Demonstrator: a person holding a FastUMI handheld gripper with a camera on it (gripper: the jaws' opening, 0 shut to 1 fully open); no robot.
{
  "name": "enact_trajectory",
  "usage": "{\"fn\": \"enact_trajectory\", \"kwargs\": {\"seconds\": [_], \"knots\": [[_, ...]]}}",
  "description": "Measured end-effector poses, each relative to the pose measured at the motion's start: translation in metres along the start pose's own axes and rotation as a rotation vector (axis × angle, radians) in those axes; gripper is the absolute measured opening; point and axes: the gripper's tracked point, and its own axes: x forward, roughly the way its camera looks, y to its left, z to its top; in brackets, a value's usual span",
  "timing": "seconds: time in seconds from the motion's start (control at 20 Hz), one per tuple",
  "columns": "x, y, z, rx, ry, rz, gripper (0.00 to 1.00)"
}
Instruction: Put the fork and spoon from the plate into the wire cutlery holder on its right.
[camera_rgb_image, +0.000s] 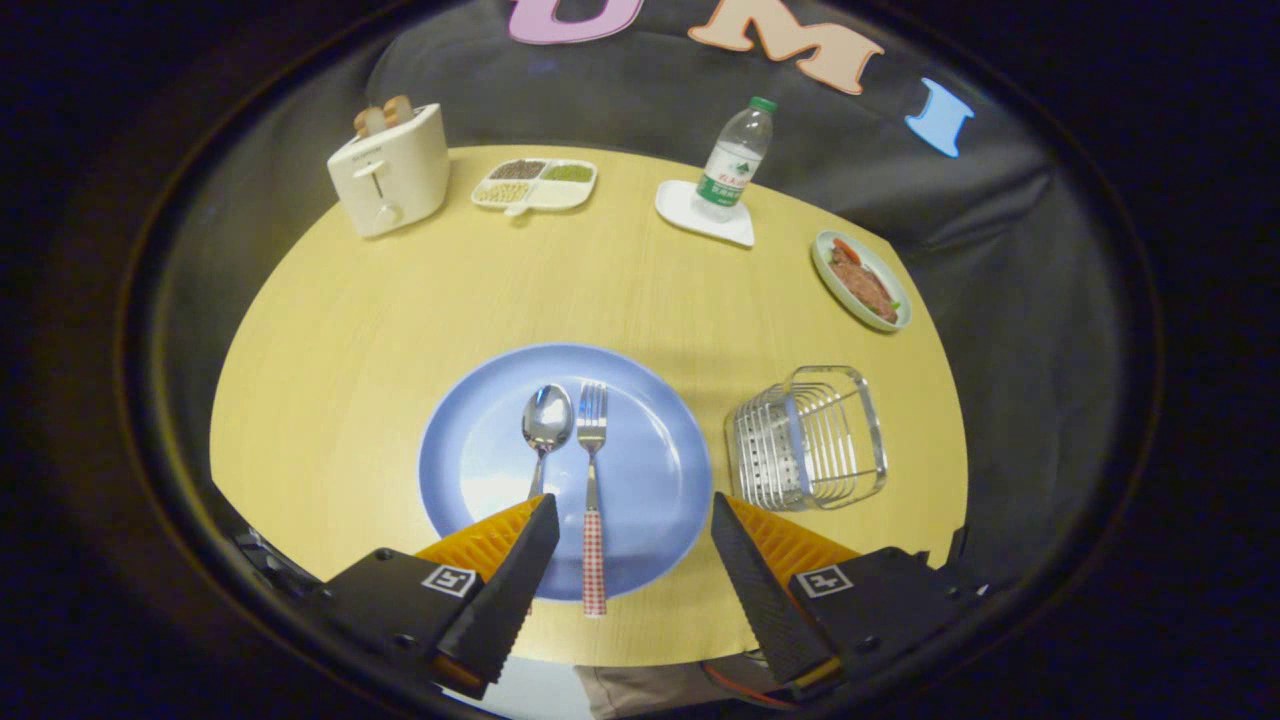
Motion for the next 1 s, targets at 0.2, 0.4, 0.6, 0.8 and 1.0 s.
{"fn": "enact_trajectory", "kwargs": {"seconds": [0.2, 0.4, 0.6, 0.8, 1.0], "knots": [[0.021, 0.008, -0.016, -0.044, 0.024, 0.044, 0.98], [0.031, 0.014, -0.022, 0.037, 0.002, 0.095, 0.97], [0.039, 0.017, -0.029, 0.080, -0.058, 0.121, 0.87], [0.042, 0.028, -0.036, 0.056, -0.106, 0.163, 0.84], [0.044, 0.033, -0.036, 0.035, -0.162, 0.186, 0.64]]}}
